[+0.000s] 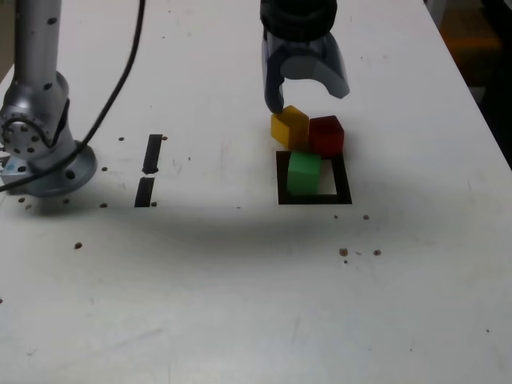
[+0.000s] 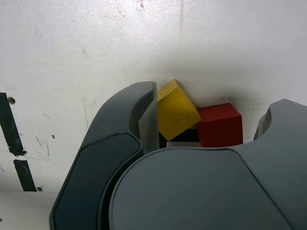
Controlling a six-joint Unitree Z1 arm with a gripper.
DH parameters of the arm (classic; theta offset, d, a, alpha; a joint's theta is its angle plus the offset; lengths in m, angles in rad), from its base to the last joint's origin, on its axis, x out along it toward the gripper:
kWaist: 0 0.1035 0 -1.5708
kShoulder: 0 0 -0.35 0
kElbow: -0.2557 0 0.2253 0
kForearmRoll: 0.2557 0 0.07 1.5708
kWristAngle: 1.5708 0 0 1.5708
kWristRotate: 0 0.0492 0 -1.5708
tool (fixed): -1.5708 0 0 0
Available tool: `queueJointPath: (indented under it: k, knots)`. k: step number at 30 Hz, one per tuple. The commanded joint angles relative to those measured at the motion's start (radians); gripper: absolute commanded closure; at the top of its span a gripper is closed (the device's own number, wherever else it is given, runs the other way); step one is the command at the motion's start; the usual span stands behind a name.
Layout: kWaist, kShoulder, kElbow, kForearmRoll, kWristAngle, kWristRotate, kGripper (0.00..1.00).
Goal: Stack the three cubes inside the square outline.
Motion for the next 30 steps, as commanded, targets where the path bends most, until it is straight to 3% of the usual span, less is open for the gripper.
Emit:
queueJointPath:
  k: [1,12,30]
  knots:
    - [-0.004,-0.010,0.004,-0.001,-0.007,0.007,0.15]
    - [-0.141,-0.027,0.013,-0.001,-0.086,0.085,0.15]
    - [-0.232,0.017,0.122,-0.045,-0.136,0.094,0.15]
